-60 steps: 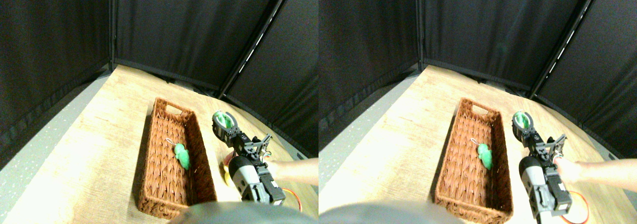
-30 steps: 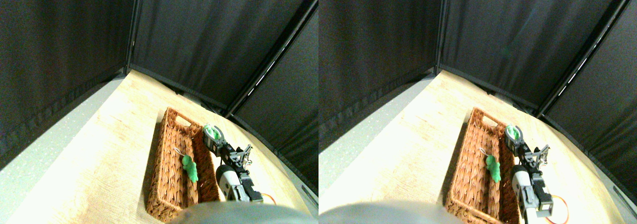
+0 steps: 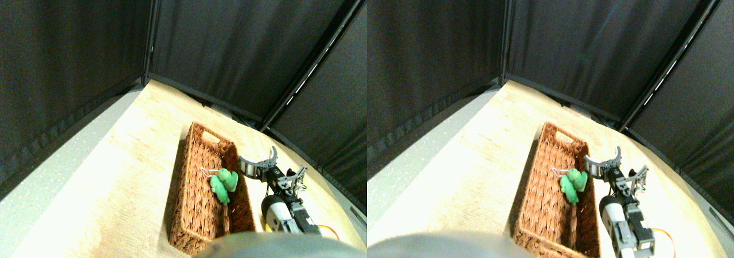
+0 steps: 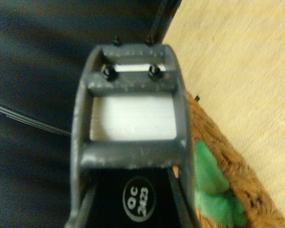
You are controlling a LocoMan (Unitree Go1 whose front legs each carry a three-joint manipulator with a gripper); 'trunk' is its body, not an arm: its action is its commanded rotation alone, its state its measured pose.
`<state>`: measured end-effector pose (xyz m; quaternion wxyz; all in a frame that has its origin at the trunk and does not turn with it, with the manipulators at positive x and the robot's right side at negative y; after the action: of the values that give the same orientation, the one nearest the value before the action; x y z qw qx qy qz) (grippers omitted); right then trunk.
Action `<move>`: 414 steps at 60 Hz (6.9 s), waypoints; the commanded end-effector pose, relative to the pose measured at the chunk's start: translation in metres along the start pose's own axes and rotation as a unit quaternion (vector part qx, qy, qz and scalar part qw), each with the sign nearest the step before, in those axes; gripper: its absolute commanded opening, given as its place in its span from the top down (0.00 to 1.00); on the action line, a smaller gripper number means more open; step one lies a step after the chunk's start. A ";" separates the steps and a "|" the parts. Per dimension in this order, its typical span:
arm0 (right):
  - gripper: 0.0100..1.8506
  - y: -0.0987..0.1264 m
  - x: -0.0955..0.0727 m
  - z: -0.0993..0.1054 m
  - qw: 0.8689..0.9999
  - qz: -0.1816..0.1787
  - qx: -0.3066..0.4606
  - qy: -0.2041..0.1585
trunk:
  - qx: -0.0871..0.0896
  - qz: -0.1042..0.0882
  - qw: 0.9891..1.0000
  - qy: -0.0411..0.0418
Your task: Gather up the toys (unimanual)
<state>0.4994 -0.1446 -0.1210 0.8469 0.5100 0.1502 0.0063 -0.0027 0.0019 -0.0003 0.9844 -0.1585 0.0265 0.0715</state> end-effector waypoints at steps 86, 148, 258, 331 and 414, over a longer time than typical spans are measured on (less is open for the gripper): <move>0.61 -0.165 -0.029 0.064 0.969 -0.099 0.131 -0.186 | 0.067 -0.049 0.996 0.036; 0.94 -0.153 -0.017 0.071 0.965 -0.069 0.095 -0.236 | 0.072 -0.059 0.995 0.041; 0.59 0.017 0.012 -0.036 0.996 -0.017 -0.008 0.088 | -0.044 0.042 0.998 0.000; 0.61 -0.096 -0.042 0.079 0.982 -0.032 0.060 -0.176 | 0.058 -0.047 0.997 0.034; 0.90 -0.154 -0.005 0.038 0.959 -0.170 0.126 -0.189 | 0.049 -0.028 0.998 0.041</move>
<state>0.4804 -0.2581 -0.2466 0.7861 0.5570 0.0929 -0.2515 -0.0043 -0.0034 -0.0057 0.9920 -0.1066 0.0587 0.0345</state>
